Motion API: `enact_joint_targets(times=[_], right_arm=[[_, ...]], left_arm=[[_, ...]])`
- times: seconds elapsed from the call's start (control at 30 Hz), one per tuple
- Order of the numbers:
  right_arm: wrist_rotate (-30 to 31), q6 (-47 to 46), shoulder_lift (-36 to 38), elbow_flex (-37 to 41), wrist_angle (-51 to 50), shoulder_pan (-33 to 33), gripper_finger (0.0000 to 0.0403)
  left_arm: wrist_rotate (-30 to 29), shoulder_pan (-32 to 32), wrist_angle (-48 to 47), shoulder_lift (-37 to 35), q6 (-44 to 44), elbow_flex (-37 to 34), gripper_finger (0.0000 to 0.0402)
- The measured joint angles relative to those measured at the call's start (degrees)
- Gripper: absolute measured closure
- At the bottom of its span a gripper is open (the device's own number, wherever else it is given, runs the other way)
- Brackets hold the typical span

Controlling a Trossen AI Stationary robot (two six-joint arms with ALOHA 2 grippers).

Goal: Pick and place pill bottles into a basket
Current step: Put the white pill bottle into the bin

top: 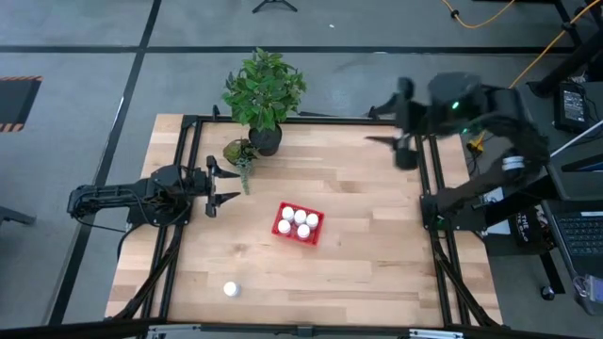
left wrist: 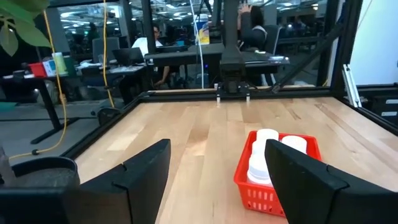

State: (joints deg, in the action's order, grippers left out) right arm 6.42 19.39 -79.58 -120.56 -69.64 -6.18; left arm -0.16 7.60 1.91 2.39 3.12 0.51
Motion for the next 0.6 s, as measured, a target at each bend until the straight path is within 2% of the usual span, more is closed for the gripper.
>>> enact_joint_targets(times=[0.13,0.27,0.37,0.5,0.6], right_arm=[[-8.83,1.78,12.3,14.97,2.44,-9.53,0.0151],[-14.31,-1.26,25.82,34.78,12.58,-11.02,0.0151],[-17.59,-6.67,35.55,52.54,27.73,-8.71,0.0151],[-18.15,-13.54,44.94,75.42,53.64,-2.84,0.0151],[-13.83,-14.44,47.48,88.15,69.41,1.58,0.0151]], left_arm=[[-0.01,0.0,-0.51,0.02,-0.94,0.0,0.0145],[0.21,0.0,-0.49,0.02,-3.52,0.0,0.0145],[0.15,0.0,-0.69,0.02,-5.66,0.0,0.0144],[0.01,0.0,-1.33,0.03,-8.69,0.02,0.0145],[-0.04,0.0,-1.33,0.04,-9.55,0.02,0.0146]])
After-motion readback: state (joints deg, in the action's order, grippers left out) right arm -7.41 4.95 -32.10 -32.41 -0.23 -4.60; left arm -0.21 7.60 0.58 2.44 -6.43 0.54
